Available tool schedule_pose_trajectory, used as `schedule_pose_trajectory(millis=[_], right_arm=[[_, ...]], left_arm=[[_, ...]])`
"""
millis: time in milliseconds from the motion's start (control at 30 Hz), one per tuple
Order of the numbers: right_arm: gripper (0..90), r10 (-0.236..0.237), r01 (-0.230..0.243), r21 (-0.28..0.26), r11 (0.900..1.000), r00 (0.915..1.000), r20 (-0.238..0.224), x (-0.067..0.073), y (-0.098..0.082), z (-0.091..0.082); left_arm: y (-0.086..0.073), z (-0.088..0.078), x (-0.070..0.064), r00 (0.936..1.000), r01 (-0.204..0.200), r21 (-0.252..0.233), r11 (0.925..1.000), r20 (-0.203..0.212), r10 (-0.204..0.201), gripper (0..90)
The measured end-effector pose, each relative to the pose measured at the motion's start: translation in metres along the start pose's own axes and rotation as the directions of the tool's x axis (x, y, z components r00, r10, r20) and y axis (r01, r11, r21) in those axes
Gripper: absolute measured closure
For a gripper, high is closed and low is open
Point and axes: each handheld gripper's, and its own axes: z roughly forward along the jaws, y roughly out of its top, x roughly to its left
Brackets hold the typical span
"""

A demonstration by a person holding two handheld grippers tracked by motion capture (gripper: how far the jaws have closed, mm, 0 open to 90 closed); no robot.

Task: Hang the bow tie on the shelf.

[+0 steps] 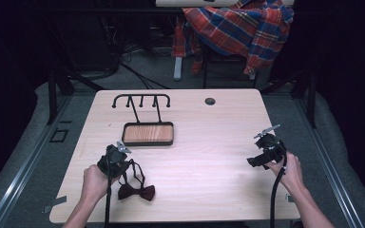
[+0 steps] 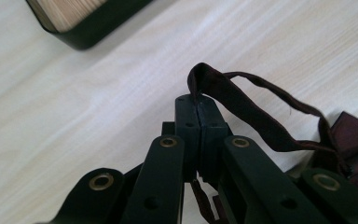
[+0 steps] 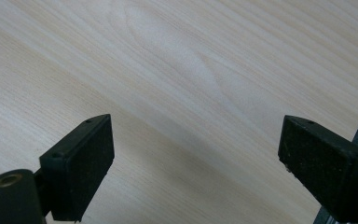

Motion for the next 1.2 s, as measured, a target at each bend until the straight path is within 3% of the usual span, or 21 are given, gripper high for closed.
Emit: schedule_pose_trajectory(millis=[367, 533, 867, 1200], right_arm=[[10.1, 0.003, -0.003, -0.007, 1.0, 1.0, 0.004, -0.001, -0.001, -0.001], [10.1, 0.002, -0.002, -0.009, 1.0, 1.0, 0.007, -0.001, -0.001, -0.001], [10.1, 0.002, -0.002, -0.006, 1.0, 1.0, 0.008, -0.001, -0.001, -0.002], [9.9, -0.009, 0.009, -0.004, 1.0, 1.0, 0.003, -0.001, -0.001, -0.002]], left_arm=[[0.0, -0.023, -0.005, 0.9988, -0.021, -0.102, 0.9945, -0.047, 0.016, 89.3], [0.003, -0.033, -0.009, 0.9956, -0.046, -0.144, 0.9885, -0.087, 0.033, 89.3], [0.01, -0.044, -0.007, 0.9854, -0.082, -0.183, 0.9798, -0.162, 0.052, 89.4], [0.016, -0.053, 0.001, 0.9797, -0.083, -0.218, 0.9724, -0.197, 0.039, 89.5]])
